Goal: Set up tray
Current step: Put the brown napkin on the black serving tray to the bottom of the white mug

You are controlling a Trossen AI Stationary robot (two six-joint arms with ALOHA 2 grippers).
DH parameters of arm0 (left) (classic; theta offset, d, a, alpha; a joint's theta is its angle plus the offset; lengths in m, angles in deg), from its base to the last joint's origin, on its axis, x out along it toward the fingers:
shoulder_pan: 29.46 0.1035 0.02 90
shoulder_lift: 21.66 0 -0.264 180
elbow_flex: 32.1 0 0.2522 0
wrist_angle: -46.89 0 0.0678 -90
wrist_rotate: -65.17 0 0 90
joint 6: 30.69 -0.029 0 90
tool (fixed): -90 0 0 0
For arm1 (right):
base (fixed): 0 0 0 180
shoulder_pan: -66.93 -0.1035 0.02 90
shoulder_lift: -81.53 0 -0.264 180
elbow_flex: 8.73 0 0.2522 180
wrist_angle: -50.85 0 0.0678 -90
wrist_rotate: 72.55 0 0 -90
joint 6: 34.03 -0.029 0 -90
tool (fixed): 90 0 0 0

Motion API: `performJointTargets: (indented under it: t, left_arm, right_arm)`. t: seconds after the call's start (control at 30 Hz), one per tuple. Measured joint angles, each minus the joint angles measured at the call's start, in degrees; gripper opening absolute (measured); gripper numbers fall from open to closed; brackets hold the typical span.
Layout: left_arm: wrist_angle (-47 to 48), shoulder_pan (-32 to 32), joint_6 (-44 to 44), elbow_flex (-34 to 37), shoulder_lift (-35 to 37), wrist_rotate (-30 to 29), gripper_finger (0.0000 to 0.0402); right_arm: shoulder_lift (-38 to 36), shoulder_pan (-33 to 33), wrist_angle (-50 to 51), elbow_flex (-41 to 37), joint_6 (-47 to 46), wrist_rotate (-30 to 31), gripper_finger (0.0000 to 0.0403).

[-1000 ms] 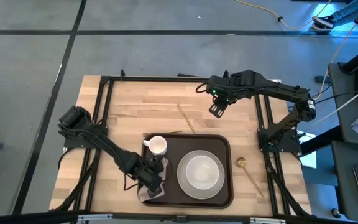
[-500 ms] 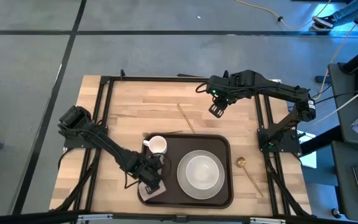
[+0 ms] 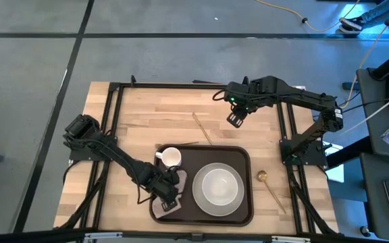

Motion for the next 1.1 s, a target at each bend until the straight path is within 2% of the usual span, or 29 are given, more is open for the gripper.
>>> performJointTargets:
  t: [0.27,0.43,0.73,1.1]
  left_arm:
    - [2.0,1.6,-0.2,0.0,0.1,1.7,0.0149]
    - [-0.8,1.8,-2.1,0.0,0.6,4.0,0.0172]
    - [-6.0,2.1,-1.7,0.0,0.7,7.0,0.0169]
    - [2.8,2.6,0.7,0.0,0.5,2.8,0.0147]
  right_arm:
    - [0.0,0.0,-0.8,0.0,0.0,0.0,0.0132]
    - [0.0,0.0,-3.6,0.0,0.0,0.0,0.0132]
    - [0.0,0.0,-5.3,0.0,0.1,0.0,0.0132]
    - [0.0,-0.9,-5.3,0.0,0.1,-0.1,0.0132]
